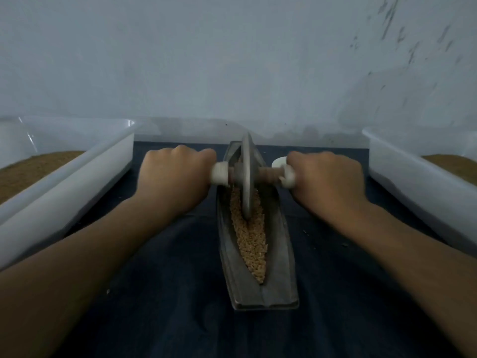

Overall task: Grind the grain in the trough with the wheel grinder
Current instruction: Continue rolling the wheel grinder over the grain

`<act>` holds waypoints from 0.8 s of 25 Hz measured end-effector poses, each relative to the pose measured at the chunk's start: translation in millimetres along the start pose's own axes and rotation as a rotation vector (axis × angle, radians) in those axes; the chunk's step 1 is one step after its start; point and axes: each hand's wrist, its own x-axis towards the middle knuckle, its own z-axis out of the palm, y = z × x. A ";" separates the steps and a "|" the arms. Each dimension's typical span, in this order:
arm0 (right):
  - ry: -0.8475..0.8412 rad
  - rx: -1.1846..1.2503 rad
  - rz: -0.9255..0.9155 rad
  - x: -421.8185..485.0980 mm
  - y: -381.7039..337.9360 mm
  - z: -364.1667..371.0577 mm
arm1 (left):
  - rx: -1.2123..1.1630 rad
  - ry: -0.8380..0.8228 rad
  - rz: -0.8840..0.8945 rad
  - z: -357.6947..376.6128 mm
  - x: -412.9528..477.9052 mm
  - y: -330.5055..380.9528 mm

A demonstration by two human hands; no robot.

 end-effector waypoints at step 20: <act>-0.038 0.047 -0.103 -1.4 8.3 -9.4 | -0.042 -0.066 0.064 -9.9 -4.2 -9.6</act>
